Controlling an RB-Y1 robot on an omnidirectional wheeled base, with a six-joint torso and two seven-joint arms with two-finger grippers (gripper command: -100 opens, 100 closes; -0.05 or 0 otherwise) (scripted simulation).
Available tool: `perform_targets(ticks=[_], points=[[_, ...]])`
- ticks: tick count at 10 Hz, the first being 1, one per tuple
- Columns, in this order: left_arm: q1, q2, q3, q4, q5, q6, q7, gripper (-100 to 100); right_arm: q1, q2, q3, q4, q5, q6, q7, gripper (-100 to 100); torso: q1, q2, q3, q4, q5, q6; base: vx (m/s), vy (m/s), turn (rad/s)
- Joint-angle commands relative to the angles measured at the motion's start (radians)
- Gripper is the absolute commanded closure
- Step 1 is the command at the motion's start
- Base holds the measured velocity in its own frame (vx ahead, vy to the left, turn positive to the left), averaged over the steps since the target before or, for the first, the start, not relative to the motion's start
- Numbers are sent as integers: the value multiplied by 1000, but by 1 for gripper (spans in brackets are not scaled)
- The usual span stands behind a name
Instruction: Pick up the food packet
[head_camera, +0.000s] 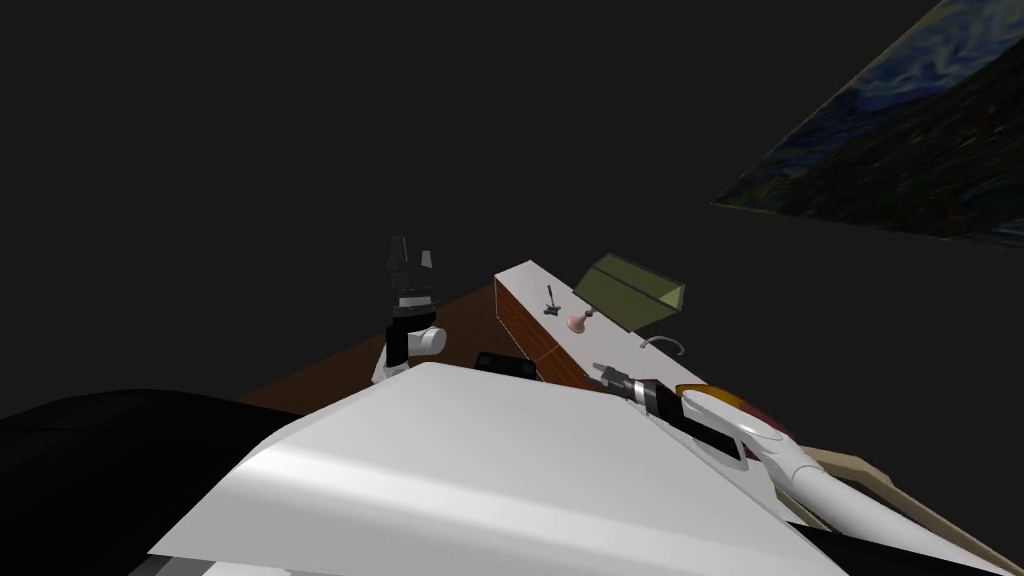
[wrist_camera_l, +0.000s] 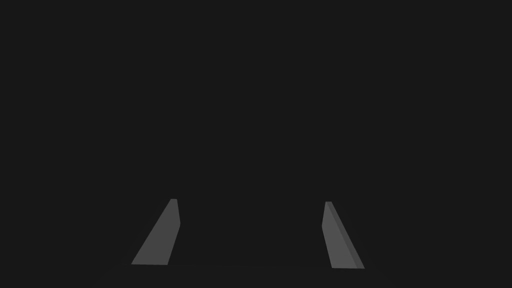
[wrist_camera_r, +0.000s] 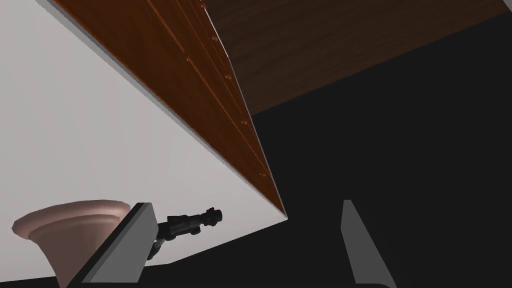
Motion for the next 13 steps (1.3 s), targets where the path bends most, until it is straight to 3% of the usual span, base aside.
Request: perform_targets(ticks=[1, 2, 4, 10, 13], points=[[0, 0, 0, 0, 0, 0, 0, 0, -3, -49, 16, 50, 23, -8, -3, -100, 0, 0, 0, 0, 0, 0, 6, -12, 156], [0, 0, 0, 0, 0, 0, 0, 0, -3, -49, 16, 53, 23, -8, -3, -100, 0, 0, 0, 0, 0, 0, 6, -16, 76], [0, 0, 0, 0, 0, 0, 0, 0, 7, -114, 34, 114, 56, -9, -3, -100, 0, 0, 0, 0, 0, 0, 3, -17, 156], [0, 0, 0, 0, 0, 0, 0, 0, 23, -262, 63, 216, 109, -10, -4, -100, 1, 0, 0, 0, 0, 0, -5, -16, 108], [0, 0, 0, 0, 0, 0, 0, 0, 28, -287, 70, 233, 119, -11, -4, -100, 0, 1, 1, 0, 0, 0, -11, -17, 46]])
